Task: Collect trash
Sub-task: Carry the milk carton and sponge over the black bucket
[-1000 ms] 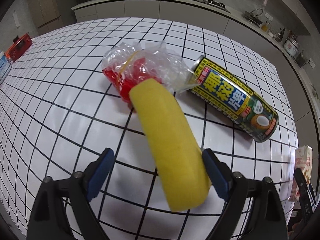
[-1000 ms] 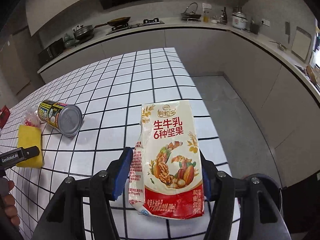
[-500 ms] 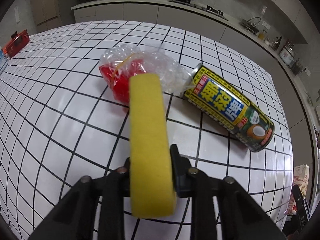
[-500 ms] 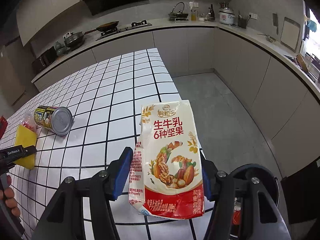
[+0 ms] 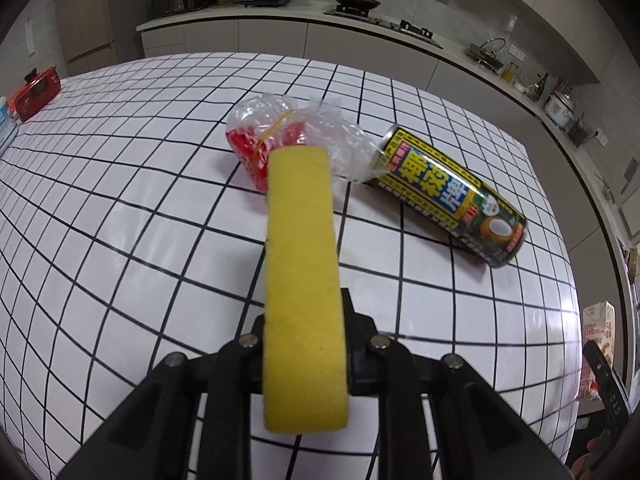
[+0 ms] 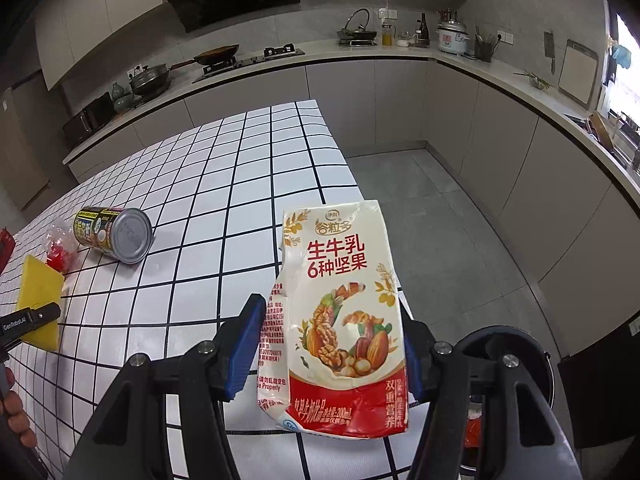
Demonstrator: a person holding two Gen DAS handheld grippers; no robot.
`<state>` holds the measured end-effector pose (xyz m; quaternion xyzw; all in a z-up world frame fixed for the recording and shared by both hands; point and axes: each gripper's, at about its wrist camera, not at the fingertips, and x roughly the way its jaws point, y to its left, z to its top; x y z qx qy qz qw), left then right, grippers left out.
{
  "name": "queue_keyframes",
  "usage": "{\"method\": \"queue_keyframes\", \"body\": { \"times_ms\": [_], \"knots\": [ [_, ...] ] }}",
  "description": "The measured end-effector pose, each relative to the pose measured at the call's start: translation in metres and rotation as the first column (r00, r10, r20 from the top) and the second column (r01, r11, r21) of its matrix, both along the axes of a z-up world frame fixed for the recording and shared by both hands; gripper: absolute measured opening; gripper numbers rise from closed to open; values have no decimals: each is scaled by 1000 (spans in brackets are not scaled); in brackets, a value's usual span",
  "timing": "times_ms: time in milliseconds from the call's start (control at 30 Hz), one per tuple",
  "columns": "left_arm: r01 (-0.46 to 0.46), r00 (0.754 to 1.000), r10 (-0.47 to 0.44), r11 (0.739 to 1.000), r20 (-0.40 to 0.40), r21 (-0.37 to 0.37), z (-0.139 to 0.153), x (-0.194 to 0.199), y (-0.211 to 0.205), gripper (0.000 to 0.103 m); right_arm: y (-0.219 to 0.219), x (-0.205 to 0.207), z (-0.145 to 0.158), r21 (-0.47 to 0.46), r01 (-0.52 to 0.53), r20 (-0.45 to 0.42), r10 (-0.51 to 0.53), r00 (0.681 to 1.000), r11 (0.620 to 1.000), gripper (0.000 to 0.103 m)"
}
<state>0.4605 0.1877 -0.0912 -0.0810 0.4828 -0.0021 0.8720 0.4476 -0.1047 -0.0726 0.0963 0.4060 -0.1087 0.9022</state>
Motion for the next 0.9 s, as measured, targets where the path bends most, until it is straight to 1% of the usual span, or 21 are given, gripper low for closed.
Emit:
{"method": "queue_keyframes", "body": {
  "times_ms": [233, 467, 533, 633, 733, 833, 900],
  "knots": [
    [30, 999, -30, 1000, 31, -7, 9, -23, -12, 22, -3, -7, 1, 12, -45, 8, 45, 999, 999, 62],
    [12, 999, -11, 1000, 47, -15, 12, -47, -23, 22, -2, -16, 5, 10, -125, 21, 125, 992, 992, 62],
    [22, 998, -22, 1000, 52, -12, 15, -55, -27, 22, -5, -21, 8, 12, -136, 29, 136, 990, 991, 62],
    [62, 996, -62, 998, 63, 2, 20, -66, -39, 22, -8, -32, 13, 20, -127, 44, 126, 991, 992, 62],
    [129, 989, -130, 992, 74, 8, 24, -74, -52, 22, -12, -50, 16, 31, -95, 57, 93, 994, 995, 62],
    [205, 974, -205, 979, 96, 12, 27, -81, -65, 22, -16, -68, 17, 32, -50, 55, 48, 997, 998, 62],
    [247, 964, -246, 969, 97, -2, 27, -87, -74, 22, -20, -84, 17, 27, -14, 48, 13, 999, 1000, 62]
  ]
}}
